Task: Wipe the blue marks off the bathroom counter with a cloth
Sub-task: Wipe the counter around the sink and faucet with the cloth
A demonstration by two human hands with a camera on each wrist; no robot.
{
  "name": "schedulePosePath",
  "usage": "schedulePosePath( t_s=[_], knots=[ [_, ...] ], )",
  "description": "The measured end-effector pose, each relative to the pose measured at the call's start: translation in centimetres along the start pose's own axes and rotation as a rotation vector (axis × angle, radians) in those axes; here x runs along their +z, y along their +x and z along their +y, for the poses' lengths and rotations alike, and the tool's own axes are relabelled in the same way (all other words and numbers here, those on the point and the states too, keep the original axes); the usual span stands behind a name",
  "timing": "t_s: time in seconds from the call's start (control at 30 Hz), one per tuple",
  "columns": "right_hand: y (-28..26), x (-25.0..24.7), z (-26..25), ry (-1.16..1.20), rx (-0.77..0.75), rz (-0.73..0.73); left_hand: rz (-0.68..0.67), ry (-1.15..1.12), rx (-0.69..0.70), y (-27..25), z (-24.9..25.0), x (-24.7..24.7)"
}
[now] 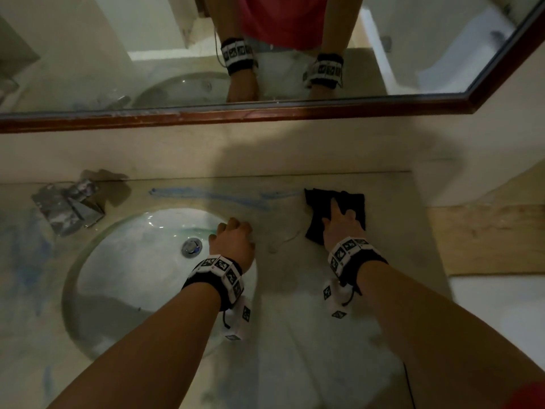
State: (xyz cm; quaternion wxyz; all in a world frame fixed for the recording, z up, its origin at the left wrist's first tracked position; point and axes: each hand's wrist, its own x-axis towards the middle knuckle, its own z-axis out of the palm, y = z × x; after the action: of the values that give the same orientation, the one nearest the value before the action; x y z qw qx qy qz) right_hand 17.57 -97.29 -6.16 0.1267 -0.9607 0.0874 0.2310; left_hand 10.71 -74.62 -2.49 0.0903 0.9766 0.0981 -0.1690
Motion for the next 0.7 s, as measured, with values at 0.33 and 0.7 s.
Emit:
schedulePosePath(
  t_s=[0.33,0.7],
  knots=[
    [-1.4,1.2,-1.5,-0.003,0.094,0.108,-0.046,-0.01,0.01,4.4,-7.9,-2.5],
    [3.1,-0.2,-2.5,0.01,0.248,0.129,0.053,0.074,0.024,7.1,-10.7,-2.0]
  ],
)
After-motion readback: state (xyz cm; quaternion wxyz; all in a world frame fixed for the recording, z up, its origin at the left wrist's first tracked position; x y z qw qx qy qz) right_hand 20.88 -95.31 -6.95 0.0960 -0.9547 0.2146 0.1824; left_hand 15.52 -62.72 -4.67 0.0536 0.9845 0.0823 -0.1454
